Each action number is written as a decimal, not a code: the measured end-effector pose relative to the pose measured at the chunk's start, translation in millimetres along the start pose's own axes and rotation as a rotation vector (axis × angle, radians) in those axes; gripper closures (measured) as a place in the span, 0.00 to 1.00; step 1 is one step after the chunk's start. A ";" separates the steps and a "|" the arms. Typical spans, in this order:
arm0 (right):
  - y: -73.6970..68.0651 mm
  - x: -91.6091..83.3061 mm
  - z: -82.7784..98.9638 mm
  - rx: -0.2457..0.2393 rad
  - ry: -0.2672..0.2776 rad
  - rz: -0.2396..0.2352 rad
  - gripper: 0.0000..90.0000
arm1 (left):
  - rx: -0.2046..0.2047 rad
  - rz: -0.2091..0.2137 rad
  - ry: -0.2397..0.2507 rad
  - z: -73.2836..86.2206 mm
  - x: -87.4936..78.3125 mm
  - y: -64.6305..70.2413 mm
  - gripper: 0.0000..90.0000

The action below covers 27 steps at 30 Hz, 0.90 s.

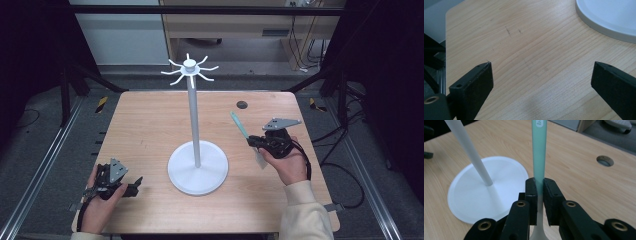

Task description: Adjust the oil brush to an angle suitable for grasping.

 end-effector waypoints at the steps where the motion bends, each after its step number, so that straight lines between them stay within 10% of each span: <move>1: -0.6 -1.9 -2.1 0.000 0.012 0.001 0.91 | 0.000 0.000 0.000 0.0 0.0 0.0 0.04; 27: -29.2 -38.2 -48.2 0.019 0.240 -0.018 0.91 | -0.001 0.002 0.001 0.3 0.0 0.0 0.04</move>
Point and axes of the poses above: each handheld gripper's, and its own axes: x roughly forward along the jaws, z roughly out of its underside, y roughly to its right, the point moved 6 cm from there along x, roughly forward along the jaws, and after that the axes turned 5 degrees about z, right-handed, at the moved point
